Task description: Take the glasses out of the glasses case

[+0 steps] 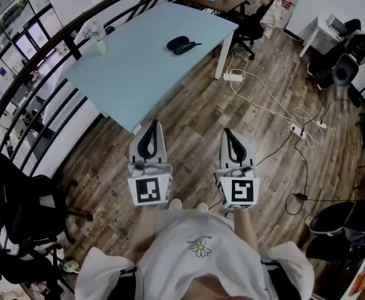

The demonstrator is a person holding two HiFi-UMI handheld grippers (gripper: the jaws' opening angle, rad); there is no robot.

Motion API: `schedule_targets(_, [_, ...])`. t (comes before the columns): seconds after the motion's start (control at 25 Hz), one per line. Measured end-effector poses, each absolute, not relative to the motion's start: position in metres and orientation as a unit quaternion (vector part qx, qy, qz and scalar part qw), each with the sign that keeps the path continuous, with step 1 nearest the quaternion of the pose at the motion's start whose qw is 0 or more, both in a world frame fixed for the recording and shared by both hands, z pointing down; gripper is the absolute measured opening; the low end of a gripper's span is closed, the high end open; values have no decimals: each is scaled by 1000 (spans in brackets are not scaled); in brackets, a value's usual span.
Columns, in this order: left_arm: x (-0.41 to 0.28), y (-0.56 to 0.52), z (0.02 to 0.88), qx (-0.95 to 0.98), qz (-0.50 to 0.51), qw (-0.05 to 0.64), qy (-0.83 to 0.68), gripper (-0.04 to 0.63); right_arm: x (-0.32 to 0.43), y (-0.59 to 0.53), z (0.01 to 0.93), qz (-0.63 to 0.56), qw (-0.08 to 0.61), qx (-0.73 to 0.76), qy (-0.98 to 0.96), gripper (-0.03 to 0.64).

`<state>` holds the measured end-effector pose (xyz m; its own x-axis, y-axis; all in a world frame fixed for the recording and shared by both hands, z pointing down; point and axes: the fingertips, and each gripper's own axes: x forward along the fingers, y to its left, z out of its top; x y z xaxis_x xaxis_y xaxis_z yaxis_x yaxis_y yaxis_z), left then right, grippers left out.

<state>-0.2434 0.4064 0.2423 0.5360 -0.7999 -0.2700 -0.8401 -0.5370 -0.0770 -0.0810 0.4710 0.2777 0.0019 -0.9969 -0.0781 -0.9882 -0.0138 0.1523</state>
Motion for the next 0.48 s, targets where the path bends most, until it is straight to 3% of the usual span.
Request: schedule_targets(0.48, [-224, 412, 246, -871, 95, 100, 472, 16, -69, 479, 278, -103, 28, 698, -708, 8])
